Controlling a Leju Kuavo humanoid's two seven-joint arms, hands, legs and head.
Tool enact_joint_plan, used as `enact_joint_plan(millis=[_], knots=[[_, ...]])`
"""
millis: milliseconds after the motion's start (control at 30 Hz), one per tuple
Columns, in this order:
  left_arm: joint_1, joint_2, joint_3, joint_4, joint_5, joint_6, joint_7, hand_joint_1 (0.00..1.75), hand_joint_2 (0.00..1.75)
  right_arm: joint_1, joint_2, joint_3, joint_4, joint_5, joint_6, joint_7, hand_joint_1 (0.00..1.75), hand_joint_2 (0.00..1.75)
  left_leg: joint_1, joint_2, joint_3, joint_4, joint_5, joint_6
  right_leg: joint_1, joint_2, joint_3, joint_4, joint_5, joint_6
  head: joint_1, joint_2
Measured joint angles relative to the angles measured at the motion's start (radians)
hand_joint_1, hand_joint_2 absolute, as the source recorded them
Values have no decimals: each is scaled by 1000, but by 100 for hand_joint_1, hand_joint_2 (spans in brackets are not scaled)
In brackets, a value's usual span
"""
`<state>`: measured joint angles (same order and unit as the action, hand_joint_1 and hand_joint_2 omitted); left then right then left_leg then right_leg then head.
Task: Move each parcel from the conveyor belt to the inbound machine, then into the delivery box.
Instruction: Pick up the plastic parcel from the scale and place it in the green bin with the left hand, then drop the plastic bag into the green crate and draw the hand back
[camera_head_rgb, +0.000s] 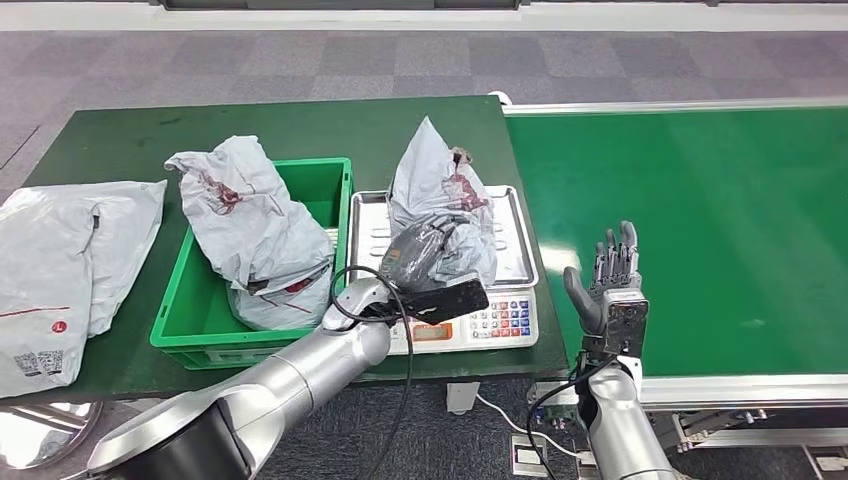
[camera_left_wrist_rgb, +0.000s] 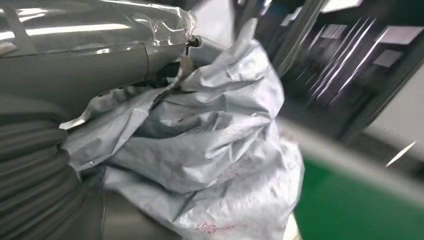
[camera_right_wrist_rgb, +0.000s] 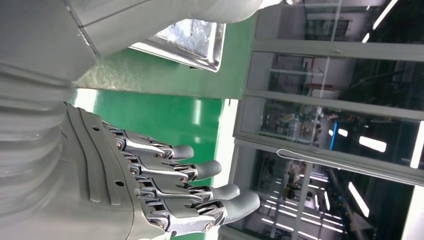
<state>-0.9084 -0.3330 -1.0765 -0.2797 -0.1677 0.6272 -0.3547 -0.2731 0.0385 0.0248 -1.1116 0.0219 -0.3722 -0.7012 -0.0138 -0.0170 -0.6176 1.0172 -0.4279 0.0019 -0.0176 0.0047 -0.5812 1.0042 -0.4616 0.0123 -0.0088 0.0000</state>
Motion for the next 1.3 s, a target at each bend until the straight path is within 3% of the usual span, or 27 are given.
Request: enact_joint_plan(millis=[200, 400, 533, 567, 700, 767, 867, 1100, 1300], knots=[[8, 7, 117, -12, -15, 64, -134, 175, 175, -11, 0, 0, 18, -7, -4, 0, 0, 175, 0, -1, -2, 0, -1, 0, 0, 0, -1, 0, -1, 0, 0, 0], [50, 17, 326, -68, -223, 66, -264, 175, 175, -13, 0, 0, 29, -12, -5, 0, 0, 175, 0, -1, -2, 0, -1, 0, 0, 0, -2, 0, -1, 0, 0, 0], [56, 17, 366, -78, -241, 66, -286, 175, 175, -13, 0, 0, 31, -12, -6, 0, 0, 175, 0, 0, -3, 0, -1, 0, 0, 0, -2, 0, -1, 0, 0, 0], [68, 17, 418, -102, -261, 66, -302, 175, 175, -14, 0, 0, 33, -13, -7, 0, 0, 175, 0, 0, -3, 0, -1, 0, 0, 0, -3, 0, -1, 0, 0, 0], [154, 6, 900, -454, -799, 67, -344, 175, 175, -7, -3, 0, 38, -13, -13, 0, 0, 175, 0, 3, -5, 0, -1, -1, 0, 3, -6, 0, 0, -1, 0, 0], [154, 1, 1020, -519, -862, 67, -345, 175, 175, -3, -3, 0, 38, -13, -13, 0, 0, 175, 0, 6, -4, 0, -1, -1, 0, 5, -7, 0, 0, -1, 0, 0], [157, -3, 1122, -580, -860, 67, -346, 175, 175, 0, -4, 0, 38, -13, -13, 0, 0, 175, 1, 5, -4, 0, -1, -1, 1, 5, -6, 0, 0, -1, 0, 0], [155, -3, 1243, -655, -871, 66, -347, 175, 175, 0, -5, 0, 38, -12, -16, 0, 0, 175, 1, 4, -5, 0, -1, -1, 1, 4, -6, 0, -1, -1, 0, 0], [122, 51, 1393, -713, -865, 66, -347, 175, 175, 4, -13, 0, 39, -13, -16, 0, 0, 175, 1, 4, -5, 0, -1, -1, 1, 4, -7, 0, -1, -1, 0, 0]])
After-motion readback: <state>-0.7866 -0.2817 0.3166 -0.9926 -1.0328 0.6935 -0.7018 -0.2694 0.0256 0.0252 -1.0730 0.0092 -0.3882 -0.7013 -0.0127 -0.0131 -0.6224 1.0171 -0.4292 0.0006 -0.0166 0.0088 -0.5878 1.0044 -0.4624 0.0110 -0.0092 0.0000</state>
